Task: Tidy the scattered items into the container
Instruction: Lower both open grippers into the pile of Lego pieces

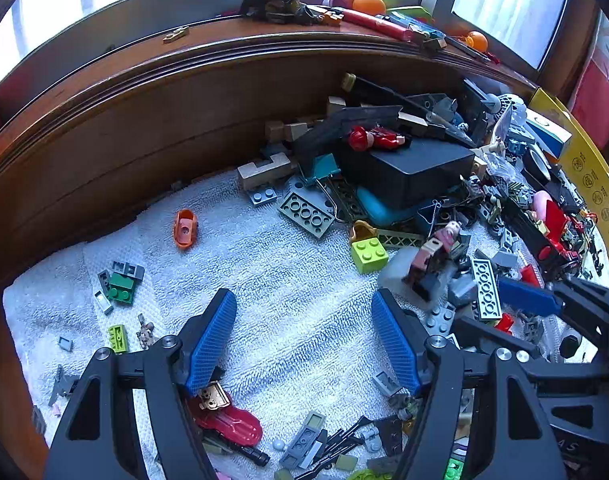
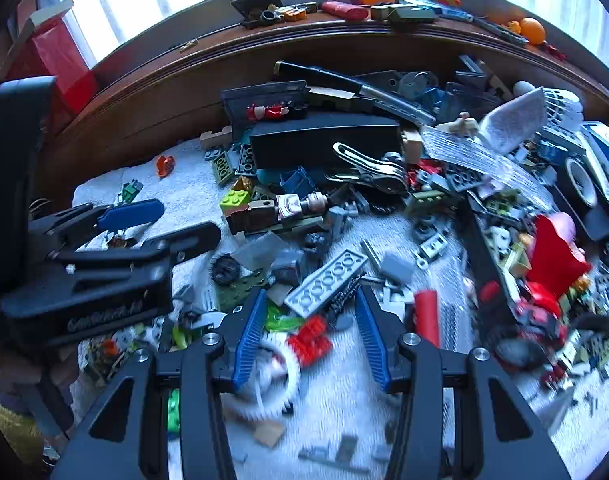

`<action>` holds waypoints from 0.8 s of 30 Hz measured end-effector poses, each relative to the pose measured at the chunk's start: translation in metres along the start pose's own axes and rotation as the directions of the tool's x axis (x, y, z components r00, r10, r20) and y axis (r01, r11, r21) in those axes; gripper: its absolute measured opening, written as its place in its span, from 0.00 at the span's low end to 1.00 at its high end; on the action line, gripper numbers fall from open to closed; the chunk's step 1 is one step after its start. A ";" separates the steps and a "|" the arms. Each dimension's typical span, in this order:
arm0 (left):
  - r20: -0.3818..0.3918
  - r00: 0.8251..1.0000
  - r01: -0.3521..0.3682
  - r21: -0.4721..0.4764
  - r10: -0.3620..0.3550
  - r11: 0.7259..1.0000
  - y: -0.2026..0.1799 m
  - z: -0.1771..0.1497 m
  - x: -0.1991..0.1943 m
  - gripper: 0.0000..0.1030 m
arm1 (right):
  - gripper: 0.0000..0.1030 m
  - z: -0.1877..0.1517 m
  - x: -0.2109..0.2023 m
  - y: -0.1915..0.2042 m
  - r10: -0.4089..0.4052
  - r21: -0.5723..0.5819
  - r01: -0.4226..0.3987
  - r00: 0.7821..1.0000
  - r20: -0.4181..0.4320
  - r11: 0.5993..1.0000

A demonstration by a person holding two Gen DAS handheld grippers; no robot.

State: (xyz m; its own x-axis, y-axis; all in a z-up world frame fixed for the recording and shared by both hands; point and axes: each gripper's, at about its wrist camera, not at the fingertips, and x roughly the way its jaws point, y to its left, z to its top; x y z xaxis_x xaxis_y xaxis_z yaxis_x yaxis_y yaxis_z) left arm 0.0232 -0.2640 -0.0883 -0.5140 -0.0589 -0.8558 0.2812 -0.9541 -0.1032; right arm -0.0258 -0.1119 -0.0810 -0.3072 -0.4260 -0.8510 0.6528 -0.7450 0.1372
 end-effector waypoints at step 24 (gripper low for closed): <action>0.067 0.974 0.218 -0.003 -0.218 0.976 -0.009 0.004 -0.021 0.71 | 0.25 -0.015 -0.033 0.001 0.056 -0.001 -0.056 0.994 0.093 0.998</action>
State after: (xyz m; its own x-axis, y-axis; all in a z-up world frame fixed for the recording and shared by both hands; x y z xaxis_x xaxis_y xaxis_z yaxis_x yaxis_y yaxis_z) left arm 0.0283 -0.2557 -0.0669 -0.6160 0.1306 -0.7768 0.1643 -0.9432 -0.2888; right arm -0.0050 -0.0908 -0.0604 -0.3334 -0.5129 -0.7911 0.6694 -0.7196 0.1844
